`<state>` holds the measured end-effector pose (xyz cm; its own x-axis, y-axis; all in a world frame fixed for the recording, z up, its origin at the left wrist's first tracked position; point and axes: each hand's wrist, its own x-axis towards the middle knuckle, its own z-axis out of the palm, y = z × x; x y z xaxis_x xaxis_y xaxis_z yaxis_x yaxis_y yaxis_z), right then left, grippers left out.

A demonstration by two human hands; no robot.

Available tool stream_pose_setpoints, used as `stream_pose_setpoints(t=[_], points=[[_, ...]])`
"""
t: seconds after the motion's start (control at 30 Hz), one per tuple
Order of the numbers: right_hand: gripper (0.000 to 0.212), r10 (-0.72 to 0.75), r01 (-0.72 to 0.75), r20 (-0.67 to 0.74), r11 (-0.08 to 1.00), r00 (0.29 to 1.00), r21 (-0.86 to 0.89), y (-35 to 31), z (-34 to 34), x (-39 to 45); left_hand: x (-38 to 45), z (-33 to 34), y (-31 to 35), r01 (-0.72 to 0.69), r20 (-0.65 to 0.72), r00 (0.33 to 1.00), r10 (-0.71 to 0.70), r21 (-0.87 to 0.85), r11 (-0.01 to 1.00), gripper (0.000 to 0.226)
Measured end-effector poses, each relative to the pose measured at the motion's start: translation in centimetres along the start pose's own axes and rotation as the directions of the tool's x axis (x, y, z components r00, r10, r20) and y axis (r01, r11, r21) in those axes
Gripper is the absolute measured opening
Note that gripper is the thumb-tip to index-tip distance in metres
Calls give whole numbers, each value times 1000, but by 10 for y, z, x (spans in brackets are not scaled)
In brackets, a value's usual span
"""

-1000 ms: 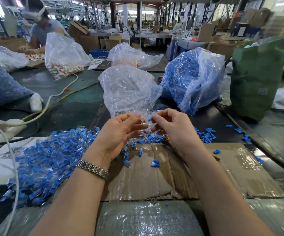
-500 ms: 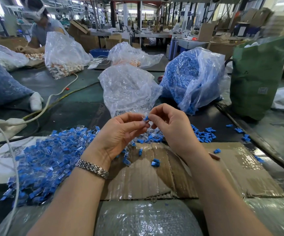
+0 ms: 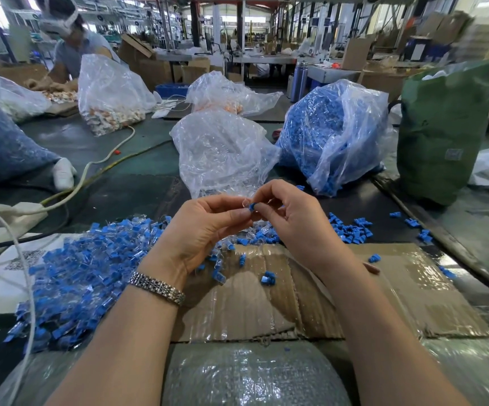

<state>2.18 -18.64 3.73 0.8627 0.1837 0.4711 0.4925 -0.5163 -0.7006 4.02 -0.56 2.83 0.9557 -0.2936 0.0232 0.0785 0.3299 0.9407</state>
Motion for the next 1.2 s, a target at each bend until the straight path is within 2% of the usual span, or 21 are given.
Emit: stream_pose_setpoints(t=[0.23,0.3,0.37,0.43,0.5,0.53,0.57,0.6,0.67,0.83,0.97,1.03,1.07,1.13,1.2], points=[[5,-10,10,-6,999,1000,-43,-2,0,-1,1,-1,-3,-21,-8,1000,21,28,999,25],[6,34,-34,0,999,999,-3,-2,-2,0,1,-2,-3,-17,3,1000,17,22,1000,25],[18,137,-135,21,989,990,-64,1,-8,0,0,-3,-3,-12,0,1000,12,-1,1000,24],[41,333,-310,19,897,943,-316,8,-19,-1,1,-3,-3,-20,-24,1000,19,-32,999,27],[68,572,-457,0,656,820,-601,15,-30,-6,2,-2,-3,-34,-55,998,30,-72,997,34],[73,657,-476,-1,544,753,-691,17,-34,-8,2,-2,-4,-42,-70,997,35,-96,995,36],[68,709,-465,14,477,705,-746,18,-36,-9,3,-3,-4,-48,-81,996,39,-116,992,38],[59,732,-447,38,455,680,-770,18,-38,-10,3,-3,-3,-51,-84,996,40,-126,991,37],[55,730,-414,73,464,679,-783,16,-39,-11,3,-4,-3,-51,-82,996,41,-132,990,34],[34,662,-408,76,544,746,-734,9,-33,-10,3,-5,-3,-50,-76,996,40,-125,991,35],[25,665,-468,102,618,740,-632,15,-34,-6,4,-6,-4,-59,-85,995,48,-129,990,33],[22,654,-488,158,683,740,-544,17,-36,-3,4,-6,-4,-61,-92,995,49,-138,988,31],[19,638,-501,202,731,743,-463,16,-36,-2,4,-6,-4,-63,-92,995,50,-144,988,30],[12,587,-566,317,807,745,-166,10,-36,-2,4,-5,-4,-68,-86,995,57,-133,989,29],[14,509,-619,464,776,725,116,4,-36,-5,4,-4,-4,-81,-79,994,72,-108,991,30]])
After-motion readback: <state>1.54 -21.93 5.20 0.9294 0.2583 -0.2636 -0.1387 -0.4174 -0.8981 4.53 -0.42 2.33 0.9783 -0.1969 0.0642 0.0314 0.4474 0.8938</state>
